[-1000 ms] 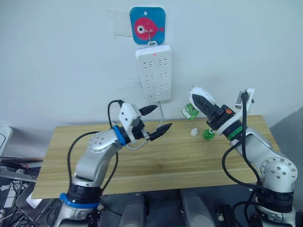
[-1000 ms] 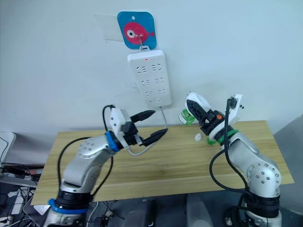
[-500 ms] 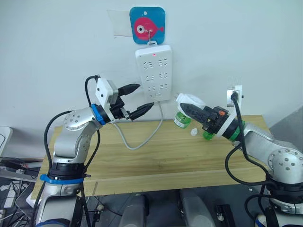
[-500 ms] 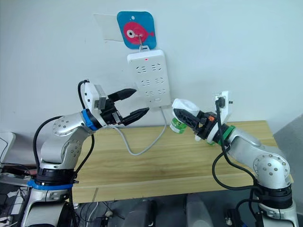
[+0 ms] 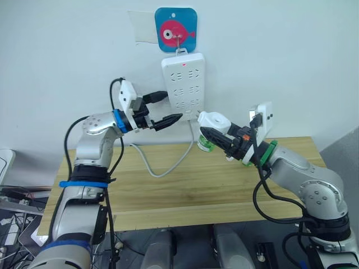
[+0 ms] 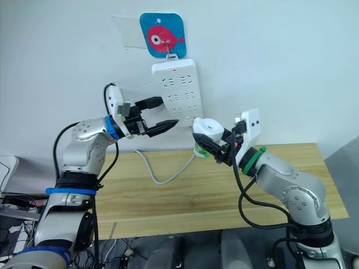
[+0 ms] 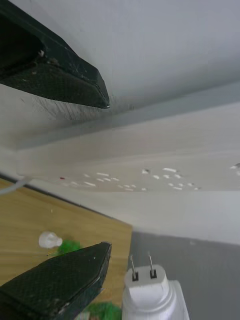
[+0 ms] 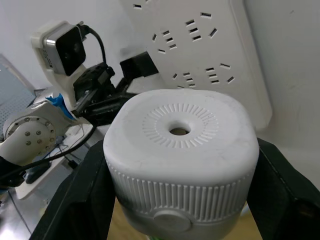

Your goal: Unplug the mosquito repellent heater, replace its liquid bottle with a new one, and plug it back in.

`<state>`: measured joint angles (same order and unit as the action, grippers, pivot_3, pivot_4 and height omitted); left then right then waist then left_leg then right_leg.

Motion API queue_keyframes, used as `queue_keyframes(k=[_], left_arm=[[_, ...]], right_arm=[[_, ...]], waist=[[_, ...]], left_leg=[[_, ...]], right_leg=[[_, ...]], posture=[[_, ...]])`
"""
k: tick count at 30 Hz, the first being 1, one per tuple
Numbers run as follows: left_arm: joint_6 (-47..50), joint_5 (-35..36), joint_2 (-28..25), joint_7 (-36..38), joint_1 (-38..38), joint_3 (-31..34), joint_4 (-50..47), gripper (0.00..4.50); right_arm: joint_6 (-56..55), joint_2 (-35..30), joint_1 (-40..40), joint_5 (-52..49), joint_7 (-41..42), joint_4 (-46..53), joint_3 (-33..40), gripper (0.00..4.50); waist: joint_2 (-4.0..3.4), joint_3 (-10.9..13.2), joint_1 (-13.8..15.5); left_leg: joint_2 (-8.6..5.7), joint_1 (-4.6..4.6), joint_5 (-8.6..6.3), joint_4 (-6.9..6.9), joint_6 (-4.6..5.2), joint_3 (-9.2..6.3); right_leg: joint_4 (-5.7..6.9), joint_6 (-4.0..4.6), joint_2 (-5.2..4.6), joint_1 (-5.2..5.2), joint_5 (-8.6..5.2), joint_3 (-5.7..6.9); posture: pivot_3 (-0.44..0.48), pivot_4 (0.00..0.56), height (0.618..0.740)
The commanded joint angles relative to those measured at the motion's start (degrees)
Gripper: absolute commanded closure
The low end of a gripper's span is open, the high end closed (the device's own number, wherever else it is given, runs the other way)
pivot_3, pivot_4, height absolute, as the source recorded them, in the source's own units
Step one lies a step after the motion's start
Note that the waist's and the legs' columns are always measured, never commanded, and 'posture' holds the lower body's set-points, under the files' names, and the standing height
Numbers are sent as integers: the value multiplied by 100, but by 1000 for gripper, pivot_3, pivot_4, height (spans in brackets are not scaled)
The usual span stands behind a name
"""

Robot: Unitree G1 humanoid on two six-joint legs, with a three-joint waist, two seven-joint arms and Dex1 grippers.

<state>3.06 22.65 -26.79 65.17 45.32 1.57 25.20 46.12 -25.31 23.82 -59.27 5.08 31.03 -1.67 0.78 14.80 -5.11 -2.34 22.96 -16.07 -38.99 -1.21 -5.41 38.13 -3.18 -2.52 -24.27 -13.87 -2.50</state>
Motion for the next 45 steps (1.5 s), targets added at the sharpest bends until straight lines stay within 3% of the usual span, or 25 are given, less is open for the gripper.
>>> queue_keyframes(k=[1, 9, 17, 45], left_arm=[[-216, -21, 32, 285, 232, 4, 161, 591], [146, 114, 9, 385, 191, 142, 160, 3099], [524, 179, 26, 388, 144, 163, 43, 3156], [467, 134, -36, 438, 141, 169, 35, 3156]], right_arm=[[-232, 141, 145, 387, 154, 54, -49, 1408], [-368, 290, 191, 1209, 273, 97, -144, 1408], [-331, 481, 344, 1731, 421, 21, -270, 1408], [-205, 834, 539, 2747, 830, -165, -511, 1408]], waist=[[0, 0, -6], [0, 0, -14], [0, -1, -42], [0, -2, -50]], left_leg=[[1, 2, 1, 0, -1, 0], [1, 0, 1, 1, -1, -1], [0, 1, 1, 1, -3, -3], [0, -1, 16, 1, -28, -3]], right_leg=[[0, 0, 0, -2, 0, 0], [5, 0, -1, -5, 0, -2], [2, 0, -2, -5, 0, -1], [11, 0, -2, -8, 0, -2]], posture=[[-142, 192, 740], [-145, 195, 740], [-144, 195, 740], [-123, 188, 740]])
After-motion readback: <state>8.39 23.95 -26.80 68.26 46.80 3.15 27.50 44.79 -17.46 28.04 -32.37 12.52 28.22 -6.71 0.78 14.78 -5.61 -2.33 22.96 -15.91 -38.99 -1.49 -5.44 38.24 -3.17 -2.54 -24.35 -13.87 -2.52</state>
